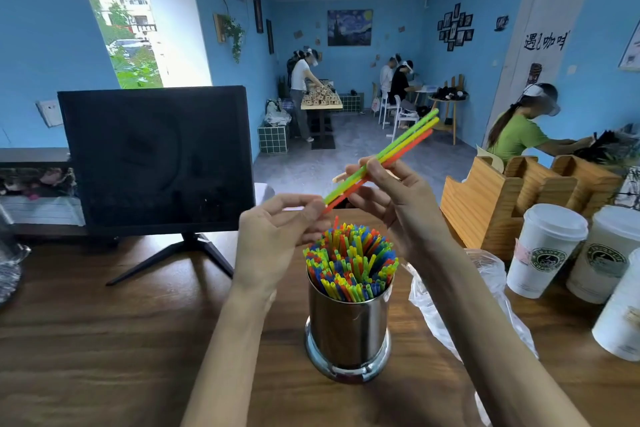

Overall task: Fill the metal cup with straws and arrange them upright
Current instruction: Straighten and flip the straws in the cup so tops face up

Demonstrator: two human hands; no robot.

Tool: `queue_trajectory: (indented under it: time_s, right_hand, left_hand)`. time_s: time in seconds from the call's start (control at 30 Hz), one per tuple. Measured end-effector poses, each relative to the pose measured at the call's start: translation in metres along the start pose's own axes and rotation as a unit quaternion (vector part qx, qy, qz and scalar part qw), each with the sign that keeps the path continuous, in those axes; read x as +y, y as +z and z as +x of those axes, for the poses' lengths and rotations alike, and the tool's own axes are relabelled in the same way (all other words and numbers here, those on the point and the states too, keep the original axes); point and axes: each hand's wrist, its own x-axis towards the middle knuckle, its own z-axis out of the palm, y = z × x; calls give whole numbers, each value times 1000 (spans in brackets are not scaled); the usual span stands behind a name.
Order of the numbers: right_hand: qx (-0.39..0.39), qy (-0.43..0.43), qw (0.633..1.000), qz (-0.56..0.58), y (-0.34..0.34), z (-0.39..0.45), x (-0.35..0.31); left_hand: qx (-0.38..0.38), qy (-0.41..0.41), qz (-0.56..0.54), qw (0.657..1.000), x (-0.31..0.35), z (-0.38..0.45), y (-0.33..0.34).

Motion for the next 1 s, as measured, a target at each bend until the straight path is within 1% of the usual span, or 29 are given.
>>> queue_trajectory:
  time_s: [0.07, 0.1, 0.13, 0.17, 0.2, 0.23, 0.3, 0.37, 0.43, 0.47, 0.5, 0.57, 0.6, 0.77, 0.83, 0.93, 1.0]
  right_hand:
    - [8, -35, 997, -69, -2, 0, 0]
    - [16, -59, 992, -112, -4, 1, 1]
    - [28, -86, 982, -166, -7, 2, 1]
    - [43, -116, 964, -237, -11, 5, 3]
    - [53, -140, 935, -322, -14, 7, 5]
    - [52, -152, 898, -409, -18, 9, 8]
    - [15, -137, 828, -544, -22, 10, 16]
    - [-31, -117, 777, -617, -24, 8, 27]
    - [-63, -104, 750, -651, -26, 6, 38]
    - [-73, -93, 746, -655, -26, 6, 40]
    - [-78, -80, 751, -651, -27, 5, 41]
    - [-87, -64, 768, -632, -29, 3, 39]
    - [-97, -61, 771, -627, -29, 2, 37]
    - [-150, -34, 762, -629, -31, 6, 34]
    - [-143, -31, 770, -621, -33, 5, 37]
    - [-116, -49, 793, -596, -37, 1, 39]
    - [-109, -44, 810, -575, -40, -1, 37]
  left_hand:
    - [-43, -22, 47, 998, -9, 2, -4]
    - [-48, -10, 96, 994, -14, 4, -6]
    - [-39, 12, 141, 989, -18, 7, -8]
    - [-21, 37, 172, 984, -22, 10, -9]
    - [-3, 53, 187, 981, -26, 13, -11]
    - [7, 60, 192, 980, -30, 16, -11]
    - [14, 72, 183, 980, -34, 21, -9]
    - [1, 81, 157, 984, -33, 24, -3]
    - [-33, 91, 134, 986, -29, 26, 6]
    - [-48, 99, 130, 986, -28, 26, 10]
    - [-53, 107, 136, 983, -29, 28, 13]
    - [-44, 127, 176, 975, -30, 29, 18]
    - [-40, 134, 196, 971, -30, 30, 19]
    - [-31, 185, 270, 944, -28, 29, 27]
    - [-30, 175, 301, 937, -31, 29, 26]
    - [-56, 161, 343, 924, -44, 26, 20]
    - [-69, 160, 372, 911, -52, 24, 16]
